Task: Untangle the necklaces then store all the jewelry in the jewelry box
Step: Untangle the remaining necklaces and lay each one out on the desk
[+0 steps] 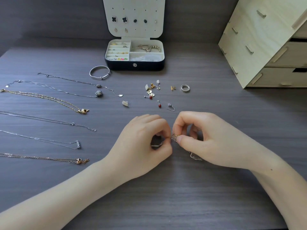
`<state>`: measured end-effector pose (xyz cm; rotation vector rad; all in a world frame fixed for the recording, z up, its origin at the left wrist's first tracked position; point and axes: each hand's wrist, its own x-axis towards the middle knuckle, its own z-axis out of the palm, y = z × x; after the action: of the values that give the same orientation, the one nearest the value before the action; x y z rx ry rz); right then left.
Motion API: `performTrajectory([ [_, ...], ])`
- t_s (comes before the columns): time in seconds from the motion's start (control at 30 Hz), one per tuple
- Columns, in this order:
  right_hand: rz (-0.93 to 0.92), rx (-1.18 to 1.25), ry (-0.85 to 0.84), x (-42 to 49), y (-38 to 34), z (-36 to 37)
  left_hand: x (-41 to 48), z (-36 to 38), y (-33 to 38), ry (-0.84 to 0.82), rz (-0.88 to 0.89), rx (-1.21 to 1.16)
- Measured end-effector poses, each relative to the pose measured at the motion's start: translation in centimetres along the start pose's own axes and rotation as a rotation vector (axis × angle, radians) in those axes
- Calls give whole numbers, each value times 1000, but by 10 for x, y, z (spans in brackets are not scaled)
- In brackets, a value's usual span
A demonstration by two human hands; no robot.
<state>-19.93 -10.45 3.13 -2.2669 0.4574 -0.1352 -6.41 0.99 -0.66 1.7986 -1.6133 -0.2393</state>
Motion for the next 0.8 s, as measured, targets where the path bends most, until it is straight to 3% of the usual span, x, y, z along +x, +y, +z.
performTrajectory([
  [0.17,-37,236,123,2,-1,6,1,-1,2,3,-81,-97],
  [0.43,31,464,125,5,1,10,2,-1,3,67,-172,-211],
  [0.8,71,272,-7,4,1,5,0,-14,-3,146,-337,-560],
])
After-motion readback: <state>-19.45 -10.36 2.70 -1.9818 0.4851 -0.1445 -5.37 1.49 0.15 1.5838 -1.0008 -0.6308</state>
